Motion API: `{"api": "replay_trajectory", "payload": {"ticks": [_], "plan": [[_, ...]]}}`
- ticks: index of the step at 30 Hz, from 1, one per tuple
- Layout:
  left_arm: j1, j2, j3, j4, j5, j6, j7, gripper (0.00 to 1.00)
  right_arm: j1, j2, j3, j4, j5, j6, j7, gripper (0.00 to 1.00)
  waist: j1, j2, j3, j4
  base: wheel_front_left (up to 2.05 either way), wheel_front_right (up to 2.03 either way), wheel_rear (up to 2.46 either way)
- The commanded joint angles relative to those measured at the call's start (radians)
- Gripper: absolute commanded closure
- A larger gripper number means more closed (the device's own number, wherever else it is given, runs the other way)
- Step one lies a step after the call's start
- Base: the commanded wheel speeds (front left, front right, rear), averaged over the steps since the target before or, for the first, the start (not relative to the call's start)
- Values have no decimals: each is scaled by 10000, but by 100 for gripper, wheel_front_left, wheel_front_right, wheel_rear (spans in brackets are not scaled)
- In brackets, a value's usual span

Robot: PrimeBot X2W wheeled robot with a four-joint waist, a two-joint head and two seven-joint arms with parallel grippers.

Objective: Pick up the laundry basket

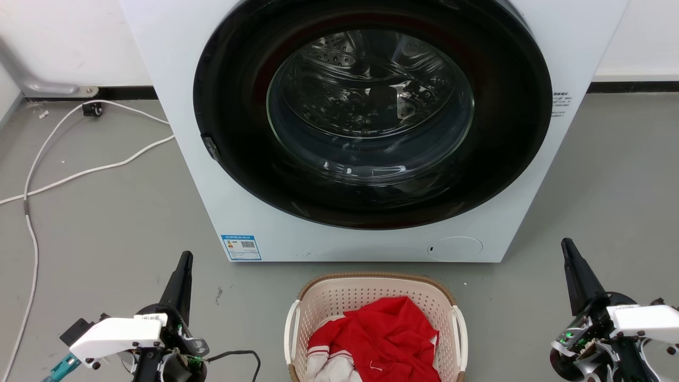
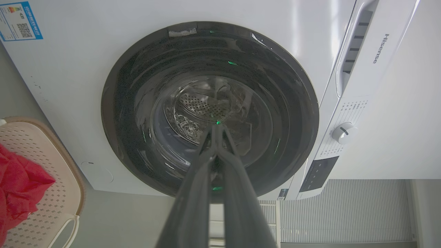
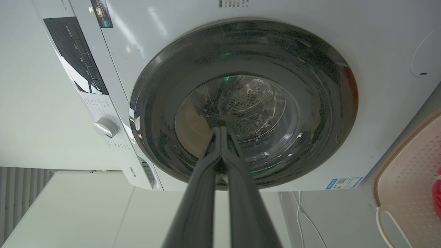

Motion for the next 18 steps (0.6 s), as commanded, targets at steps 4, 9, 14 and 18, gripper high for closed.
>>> {"api": "replay_trajectory", "payload": {"ticks": [4, 9, 14, 18], "plan": [[-65, -20, 47, 7, 5, -26, 27, 100, -131, 43, -13, 11, -42, -2, 22, 100, 0, 0, 0, 0, 0, 0, 0], [-65, -22, 48, 7, 9, -26, 31, 100, -132, 46, -17, 11, -46, -3, 26, 100, 0, 0, 0, 0, 0, 0, 0], [51, -8, -109, 70, 15, 4, -56, 0, 90, 11, 16, 44, -20, -2, -56, 0, 0, 0, 2, 0, 0, 0, 0], [55, -8, -462, -87, 125, 4, -336, 0, 233, 11, 149, -168, -147, -2, -314, 0, 0, 0, 3, 4, 0, 0, 0]]}}
